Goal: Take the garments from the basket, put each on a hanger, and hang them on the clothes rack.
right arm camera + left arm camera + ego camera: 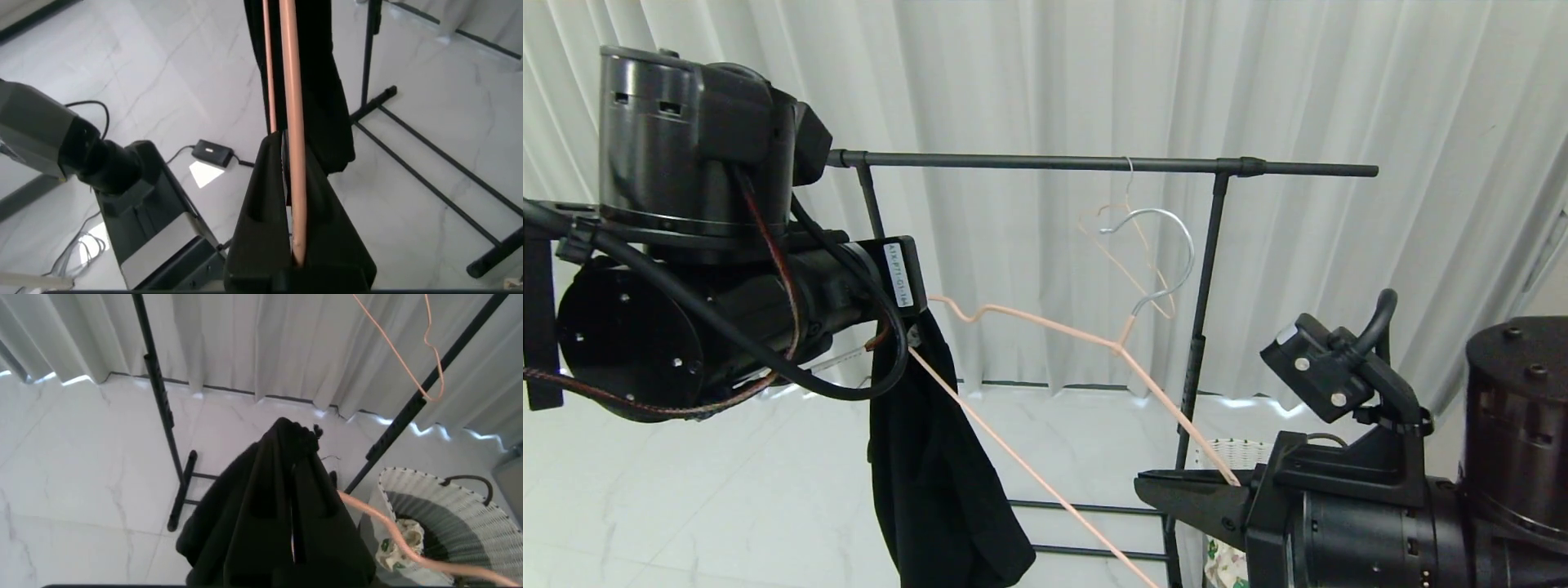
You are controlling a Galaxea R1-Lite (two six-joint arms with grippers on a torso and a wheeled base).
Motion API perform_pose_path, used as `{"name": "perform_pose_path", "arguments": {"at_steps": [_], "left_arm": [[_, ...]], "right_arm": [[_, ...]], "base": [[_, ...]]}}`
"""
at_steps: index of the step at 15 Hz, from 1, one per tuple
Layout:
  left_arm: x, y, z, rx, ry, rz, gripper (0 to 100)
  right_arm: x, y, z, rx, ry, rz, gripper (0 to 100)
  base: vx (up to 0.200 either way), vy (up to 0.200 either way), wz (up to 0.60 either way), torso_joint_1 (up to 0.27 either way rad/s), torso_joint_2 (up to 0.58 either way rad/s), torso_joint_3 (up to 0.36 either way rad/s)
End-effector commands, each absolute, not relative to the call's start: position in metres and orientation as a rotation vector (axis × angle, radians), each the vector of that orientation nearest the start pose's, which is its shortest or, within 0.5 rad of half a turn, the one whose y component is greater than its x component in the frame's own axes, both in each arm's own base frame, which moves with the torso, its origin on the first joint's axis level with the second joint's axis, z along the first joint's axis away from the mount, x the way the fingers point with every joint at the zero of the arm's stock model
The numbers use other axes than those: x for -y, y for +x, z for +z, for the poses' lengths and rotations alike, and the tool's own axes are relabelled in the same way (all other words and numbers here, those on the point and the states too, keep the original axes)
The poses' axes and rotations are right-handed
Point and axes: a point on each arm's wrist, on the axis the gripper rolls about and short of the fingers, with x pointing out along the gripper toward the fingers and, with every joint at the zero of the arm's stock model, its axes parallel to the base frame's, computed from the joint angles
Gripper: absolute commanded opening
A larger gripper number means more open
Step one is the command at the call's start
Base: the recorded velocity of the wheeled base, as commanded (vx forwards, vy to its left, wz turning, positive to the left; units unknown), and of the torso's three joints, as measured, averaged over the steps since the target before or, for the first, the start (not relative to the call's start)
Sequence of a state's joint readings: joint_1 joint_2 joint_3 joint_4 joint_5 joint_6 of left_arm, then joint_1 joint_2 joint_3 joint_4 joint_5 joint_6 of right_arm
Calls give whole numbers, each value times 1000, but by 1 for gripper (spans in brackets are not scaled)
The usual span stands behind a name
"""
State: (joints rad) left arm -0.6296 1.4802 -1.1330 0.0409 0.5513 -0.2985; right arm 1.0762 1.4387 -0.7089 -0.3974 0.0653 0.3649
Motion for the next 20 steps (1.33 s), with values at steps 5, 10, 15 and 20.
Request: {"name": "perform_pose_path", "arguments": {"at_steps": [5,10,15,20], "left_arm": [[132,209,277,-318,-83,-19,0],[134,210,273,-331,-87,-18,0],[133,209,275,-325,-109,-18,0],[140,190,285,-296,-142,-93,0]], "right_arm": [[-202,107,203,-538,132,1047,0],[-208,108,210,-467,176,1076,0],[-213,110,212,-428,201,1084,0],[-225,117,201,-456,185,1079,0]], "base": [[0,0,0,0,0,0],[0,0,0,0,0,0],[0,0,0,0,0,0],[0,0,0,0,0,0]]}}
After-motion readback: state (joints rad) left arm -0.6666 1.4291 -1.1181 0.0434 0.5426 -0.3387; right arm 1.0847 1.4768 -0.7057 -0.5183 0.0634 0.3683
